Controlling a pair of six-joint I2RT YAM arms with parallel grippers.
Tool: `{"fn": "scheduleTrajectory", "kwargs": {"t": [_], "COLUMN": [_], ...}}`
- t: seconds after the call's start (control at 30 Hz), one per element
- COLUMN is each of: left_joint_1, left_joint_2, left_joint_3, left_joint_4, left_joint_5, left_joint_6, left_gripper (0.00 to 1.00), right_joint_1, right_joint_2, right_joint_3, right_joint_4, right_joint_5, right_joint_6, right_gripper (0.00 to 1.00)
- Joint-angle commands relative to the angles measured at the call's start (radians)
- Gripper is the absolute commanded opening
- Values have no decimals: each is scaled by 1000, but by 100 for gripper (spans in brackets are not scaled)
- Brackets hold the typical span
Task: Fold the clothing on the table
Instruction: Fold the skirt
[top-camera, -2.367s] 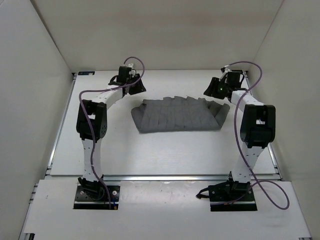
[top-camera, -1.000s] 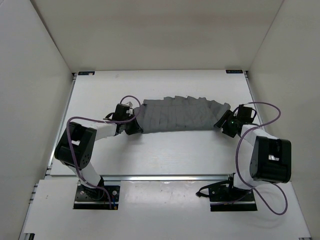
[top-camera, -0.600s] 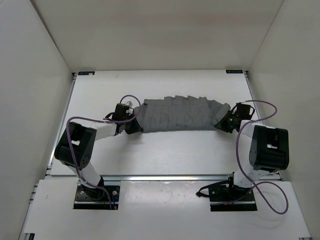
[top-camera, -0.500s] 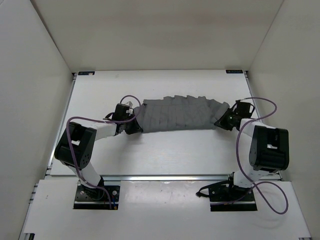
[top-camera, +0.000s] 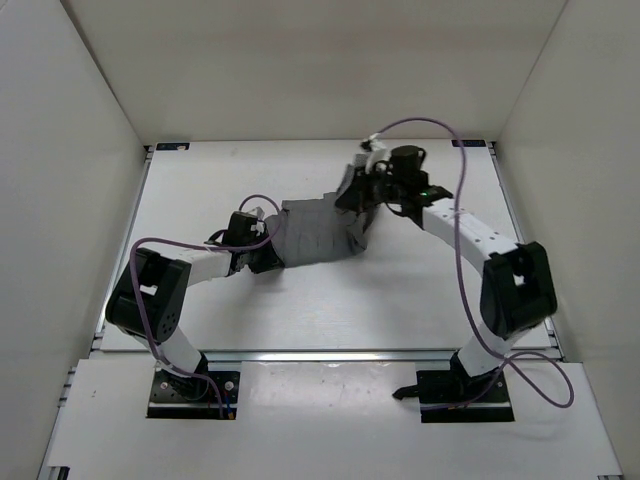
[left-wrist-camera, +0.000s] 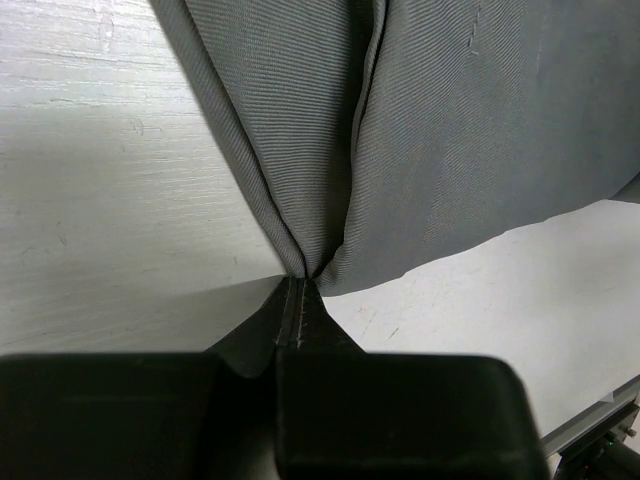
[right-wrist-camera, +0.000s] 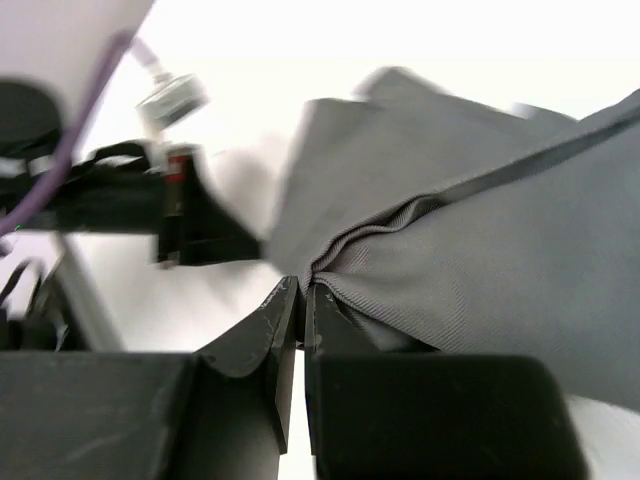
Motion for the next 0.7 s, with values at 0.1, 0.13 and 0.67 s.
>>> {"fn": "scheduleTrajectory", "kwargs": {"t": [0.1,0.13,0.67], "left_joint_1": [-2,1,7], "left_joint_2": [-37,-41,-28], "left_joint_3": [-25,-29,-35], "left_joint_4": [8,5,12], "left_joint_5": [-5,-4,12], "left_joint_6": [0,1,-3], "left_gripper": [0,0,0], "right_joint_1": [172,184,354], "right_joint_2": [230,259,515], "right_joint_3": [166,175,371], "right_joint_4": [-73,-73,-111], "right_joint_5": [-145,-137,-120], "right_joint_6": [-78,-74,-75], "right_gripper": [0,0,0]}}
